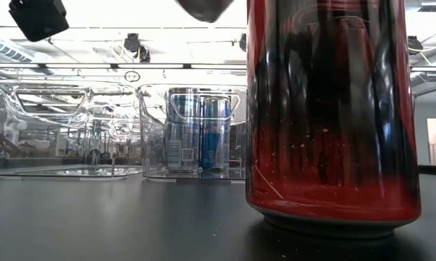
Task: Sort soda cans
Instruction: Put the red soda can into the left transparent bin
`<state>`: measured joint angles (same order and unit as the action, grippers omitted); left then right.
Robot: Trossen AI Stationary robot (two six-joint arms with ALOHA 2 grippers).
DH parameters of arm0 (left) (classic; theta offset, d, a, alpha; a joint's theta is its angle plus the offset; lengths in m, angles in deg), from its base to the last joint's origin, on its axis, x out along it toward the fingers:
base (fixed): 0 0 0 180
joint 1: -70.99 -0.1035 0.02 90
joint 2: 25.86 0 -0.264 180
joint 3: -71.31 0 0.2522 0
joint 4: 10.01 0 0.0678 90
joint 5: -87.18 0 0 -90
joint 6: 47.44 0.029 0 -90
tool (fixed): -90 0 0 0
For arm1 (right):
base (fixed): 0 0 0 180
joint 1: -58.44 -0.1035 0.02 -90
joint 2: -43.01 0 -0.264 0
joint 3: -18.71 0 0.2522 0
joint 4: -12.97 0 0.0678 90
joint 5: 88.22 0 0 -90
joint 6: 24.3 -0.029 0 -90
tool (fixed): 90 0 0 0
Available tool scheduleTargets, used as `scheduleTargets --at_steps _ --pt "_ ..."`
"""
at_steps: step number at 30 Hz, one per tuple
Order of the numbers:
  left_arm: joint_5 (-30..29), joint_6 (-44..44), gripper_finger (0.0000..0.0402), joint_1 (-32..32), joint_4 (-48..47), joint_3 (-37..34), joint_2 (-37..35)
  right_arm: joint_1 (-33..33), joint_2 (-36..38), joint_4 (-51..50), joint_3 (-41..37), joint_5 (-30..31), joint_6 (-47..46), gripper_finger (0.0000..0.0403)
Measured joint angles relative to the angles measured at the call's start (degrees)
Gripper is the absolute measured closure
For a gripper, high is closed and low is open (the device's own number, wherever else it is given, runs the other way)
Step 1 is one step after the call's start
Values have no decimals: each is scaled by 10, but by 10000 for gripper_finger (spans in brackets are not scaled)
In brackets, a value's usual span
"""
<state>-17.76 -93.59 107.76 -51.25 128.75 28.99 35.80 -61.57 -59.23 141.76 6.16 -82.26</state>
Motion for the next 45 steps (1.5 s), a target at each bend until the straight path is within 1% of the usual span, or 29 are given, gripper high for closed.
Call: scheduleTargets --at_steps 6,9,11,13,18,19,22,27,34,39,45 --pt "0 0 84 0 -37 0 -34 29 -40 51 0 -51 31 122" --pt "0 0 84 0 -42 0 -43 38 -70 57 20 -76 40 122" --pt "-1 0 84 0 -51 0 -46 40 -96 52 51 -91 51 122" --pt "-1 0 84 0 -57 0 -46 42 -126 45 91 -92 66 122" --pt "-1 0 84 0 -66 0 -46 46 -215 -26 245 -94 100 122" --pt "-1 1 84 0 -66 0 -46 46 -229 -35 260 -94 106 122" --pt "-1 1 84 0 -69 0 -45 49 -229 10 222 -109 89 122" --pt "-1 0 84 0 -93 0 -45 48 -243 -33 224 -116 56 122" --pt "-1 1 84 0 -95 0 -45 39 -262 -76 225 -113 4 122" --pt "0 5 84 0 -96 0 -45 34 -264 -119 225 -100 -43 121" --pt "0 5 84 0 -96 0 -45 33 -267 -166 225 -99 -95 121"
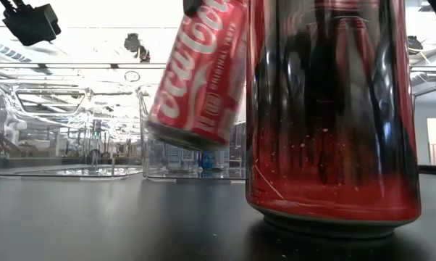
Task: Sort soda cans
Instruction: Put the red soda can into the left transparent bin
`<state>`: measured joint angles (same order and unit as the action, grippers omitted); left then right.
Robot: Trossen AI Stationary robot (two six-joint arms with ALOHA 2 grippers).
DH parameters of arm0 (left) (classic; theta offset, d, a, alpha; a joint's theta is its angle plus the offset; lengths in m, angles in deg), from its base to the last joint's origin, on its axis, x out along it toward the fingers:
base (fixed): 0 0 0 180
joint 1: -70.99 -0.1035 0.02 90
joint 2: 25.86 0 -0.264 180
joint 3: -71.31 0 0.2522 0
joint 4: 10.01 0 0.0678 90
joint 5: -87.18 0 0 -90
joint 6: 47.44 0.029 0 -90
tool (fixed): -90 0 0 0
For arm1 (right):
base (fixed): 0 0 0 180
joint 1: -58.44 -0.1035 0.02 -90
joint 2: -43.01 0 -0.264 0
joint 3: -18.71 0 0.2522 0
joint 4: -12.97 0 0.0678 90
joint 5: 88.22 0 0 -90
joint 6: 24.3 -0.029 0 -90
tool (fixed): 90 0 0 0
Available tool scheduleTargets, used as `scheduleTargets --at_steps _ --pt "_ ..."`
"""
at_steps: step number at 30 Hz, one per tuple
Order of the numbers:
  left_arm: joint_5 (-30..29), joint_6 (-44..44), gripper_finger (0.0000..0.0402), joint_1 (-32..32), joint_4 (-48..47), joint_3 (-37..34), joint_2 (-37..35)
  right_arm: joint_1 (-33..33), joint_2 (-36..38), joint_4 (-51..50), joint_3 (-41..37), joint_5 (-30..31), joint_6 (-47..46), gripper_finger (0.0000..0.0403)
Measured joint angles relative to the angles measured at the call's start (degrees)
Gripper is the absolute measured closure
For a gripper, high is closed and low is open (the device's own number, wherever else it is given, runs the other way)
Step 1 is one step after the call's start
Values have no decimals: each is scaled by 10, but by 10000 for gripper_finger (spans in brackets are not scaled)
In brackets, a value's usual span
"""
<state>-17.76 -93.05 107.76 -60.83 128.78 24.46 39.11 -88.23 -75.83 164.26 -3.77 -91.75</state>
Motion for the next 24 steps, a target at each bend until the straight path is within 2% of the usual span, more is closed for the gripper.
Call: scheduleTargets --at_steps 11,24 --pt "2 0 84 0 -23 0 0 0 -37 0 0 -22 -36 102" --pt "2 0 84 0 -31 0 0 0 -35 56 -1 -4 -68 86"
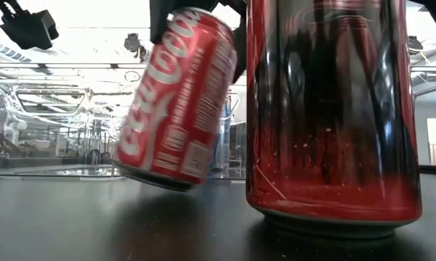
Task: Sort soda cans
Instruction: Put the red soda can into the left transparent bin
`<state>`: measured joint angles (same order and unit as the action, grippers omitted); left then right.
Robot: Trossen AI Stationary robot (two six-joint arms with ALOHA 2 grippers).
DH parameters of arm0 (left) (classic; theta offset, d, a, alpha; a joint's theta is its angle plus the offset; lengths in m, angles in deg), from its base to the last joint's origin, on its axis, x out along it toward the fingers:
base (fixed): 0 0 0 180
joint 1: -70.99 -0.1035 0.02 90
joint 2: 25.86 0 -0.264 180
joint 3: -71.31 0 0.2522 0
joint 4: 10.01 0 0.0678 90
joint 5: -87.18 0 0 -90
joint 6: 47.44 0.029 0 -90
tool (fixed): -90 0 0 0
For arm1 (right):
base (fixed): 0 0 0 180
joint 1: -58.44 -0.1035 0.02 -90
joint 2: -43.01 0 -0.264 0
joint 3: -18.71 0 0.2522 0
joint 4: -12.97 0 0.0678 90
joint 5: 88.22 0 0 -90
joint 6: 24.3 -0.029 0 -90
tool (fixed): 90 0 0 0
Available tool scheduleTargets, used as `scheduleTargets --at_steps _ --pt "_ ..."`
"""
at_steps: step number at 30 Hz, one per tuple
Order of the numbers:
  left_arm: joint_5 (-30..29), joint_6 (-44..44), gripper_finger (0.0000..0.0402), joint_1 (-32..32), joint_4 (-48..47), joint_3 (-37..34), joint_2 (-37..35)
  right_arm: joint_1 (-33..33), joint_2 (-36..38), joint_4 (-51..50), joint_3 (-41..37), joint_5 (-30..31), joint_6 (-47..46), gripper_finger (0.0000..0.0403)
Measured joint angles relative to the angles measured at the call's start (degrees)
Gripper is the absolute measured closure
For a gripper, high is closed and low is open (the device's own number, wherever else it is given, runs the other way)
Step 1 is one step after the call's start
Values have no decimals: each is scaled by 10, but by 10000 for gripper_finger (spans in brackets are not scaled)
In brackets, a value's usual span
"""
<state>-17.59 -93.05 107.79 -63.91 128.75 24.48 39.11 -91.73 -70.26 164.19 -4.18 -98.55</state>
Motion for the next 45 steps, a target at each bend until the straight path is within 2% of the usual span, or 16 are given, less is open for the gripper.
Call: scheduleTargets --at_steps 5,45 --pt "0 0 84 0 0 0 0 0 0 23 0 -2 2 86" --pt "0 0 84 0 1 0 0 1 2 2 0 -1 -16 85"
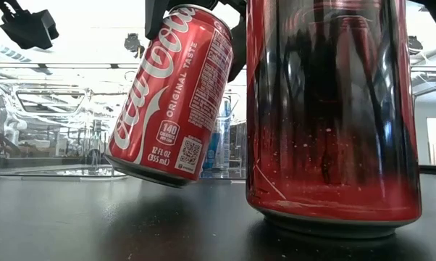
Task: Sort soda cans
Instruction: Put the red soda can into the left transparent bin
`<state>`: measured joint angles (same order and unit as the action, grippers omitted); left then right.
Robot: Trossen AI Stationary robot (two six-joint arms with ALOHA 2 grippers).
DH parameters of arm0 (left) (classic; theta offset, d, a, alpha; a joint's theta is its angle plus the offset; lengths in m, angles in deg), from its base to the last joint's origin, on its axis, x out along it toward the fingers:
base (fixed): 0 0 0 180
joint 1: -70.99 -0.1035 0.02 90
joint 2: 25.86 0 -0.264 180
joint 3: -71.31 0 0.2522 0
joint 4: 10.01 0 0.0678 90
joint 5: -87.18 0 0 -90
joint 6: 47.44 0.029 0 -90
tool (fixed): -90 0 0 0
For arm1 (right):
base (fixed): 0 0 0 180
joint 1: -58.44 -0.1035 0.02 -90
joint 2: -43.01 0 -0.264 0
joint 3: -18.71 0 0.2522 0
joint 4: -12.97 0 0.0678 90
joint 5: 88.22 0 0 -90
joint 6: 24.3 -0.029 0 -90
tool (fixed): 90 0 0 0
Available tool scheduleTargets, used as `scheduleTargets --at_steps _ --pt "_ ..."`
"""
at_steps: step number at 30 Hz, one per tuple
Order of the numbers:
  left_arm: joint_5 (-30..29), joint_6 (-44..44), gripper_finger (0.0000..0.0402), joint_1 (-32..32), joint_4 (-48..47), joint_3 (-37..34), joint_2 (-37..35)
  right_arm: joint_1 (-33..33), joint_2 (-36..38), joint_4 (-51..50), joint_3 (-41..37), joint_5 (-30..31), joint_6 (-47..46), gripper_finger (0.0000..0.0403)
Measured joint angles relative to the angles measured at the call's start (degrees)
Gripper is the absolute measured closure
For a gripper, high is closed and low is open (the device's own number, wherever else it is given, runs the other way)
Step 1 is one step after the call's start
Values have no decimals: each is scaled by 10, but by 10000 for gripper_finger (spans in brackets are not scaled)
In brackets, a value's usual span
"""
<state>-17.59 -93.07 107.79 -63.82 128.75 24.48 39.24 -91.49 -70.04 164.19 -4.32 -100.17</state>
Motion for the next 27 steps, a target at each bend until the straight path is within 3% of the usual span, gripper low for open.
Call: scheduleTargets --at_steps 27 --pt "0 0 84 0 0 0 0 0 0 0 0 -2 -11 85"
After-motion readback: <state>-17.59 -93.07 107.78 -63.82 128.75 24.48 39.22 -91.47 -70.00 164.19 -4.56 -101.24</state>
